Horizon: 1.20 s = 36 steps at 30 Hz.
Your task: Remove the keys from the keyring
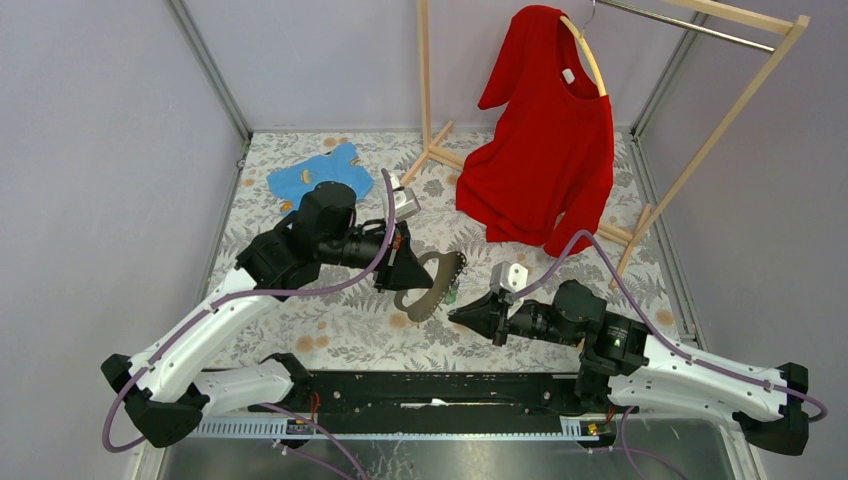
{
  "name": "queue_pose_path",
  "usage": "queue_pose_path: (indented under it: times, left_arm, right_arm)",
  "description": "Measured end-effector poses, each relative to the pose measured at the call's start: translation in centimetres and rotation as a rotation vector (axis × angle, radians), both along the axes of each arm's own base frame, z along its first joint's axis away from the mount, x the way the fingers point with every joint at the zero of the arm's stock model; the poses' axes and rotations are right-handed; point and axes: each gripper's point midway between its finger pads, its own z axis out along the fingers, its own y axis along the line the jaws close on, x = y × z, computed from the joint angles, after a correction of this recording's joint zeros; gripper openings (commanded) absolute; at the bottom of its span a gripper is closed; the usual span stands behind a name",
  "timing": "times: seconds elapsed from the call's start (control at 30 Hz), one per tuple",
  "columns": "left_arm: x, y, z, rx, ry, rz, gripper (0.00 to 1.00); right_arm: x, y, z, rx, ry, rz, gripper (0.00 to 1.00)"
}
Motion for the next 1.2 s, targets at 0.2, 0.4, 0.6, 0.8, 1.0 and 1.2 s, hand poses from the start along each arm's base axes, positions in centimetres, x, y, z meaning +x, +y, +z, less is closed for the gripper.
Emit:
queue_pose_path:
  times: [0.2,0.4,0.6,0.8,1.0,1.2]
  left_arm:
    - [-0.5,-0.1,-0.6,0.014,-0.021,-0.012,0.0]
    - [-1.1,-0.3,-0.7,0.021,-0.059,-0.027,0.0]
    - [-1.0,-0.3,-1.3,0.035,-0.084,-0.019,0.0]
    - [0.0,0.1,-1.8,0.059,-0.119,0.033,0.0]
    - [0.3,0.2,-1.9,0.065,-0.128,0.052,0.0]
    - [0.6,0.3,-1.9,0.072,-0.13,0.071,0.0]
  right_arm:
    - [0.0,0.1,0.7,0.017,0.058,-0.016,0.0]
    - [0.3,0.5,0.3,-0.006,0.12,-0.043,0.0]
    - [0.7,0.4,-0.4,-0.034,0.159,-0.078,0.0]
    - [0.8,-0.2,0.6,-0.002,0.151,-0.094,0.0]
    - [0.6,-0.4,0.7,0.008,0.148,-0.088,0.0]
    - [0.5,-0.6,-1.6,-0.049,0.168,-0.094,0.0]
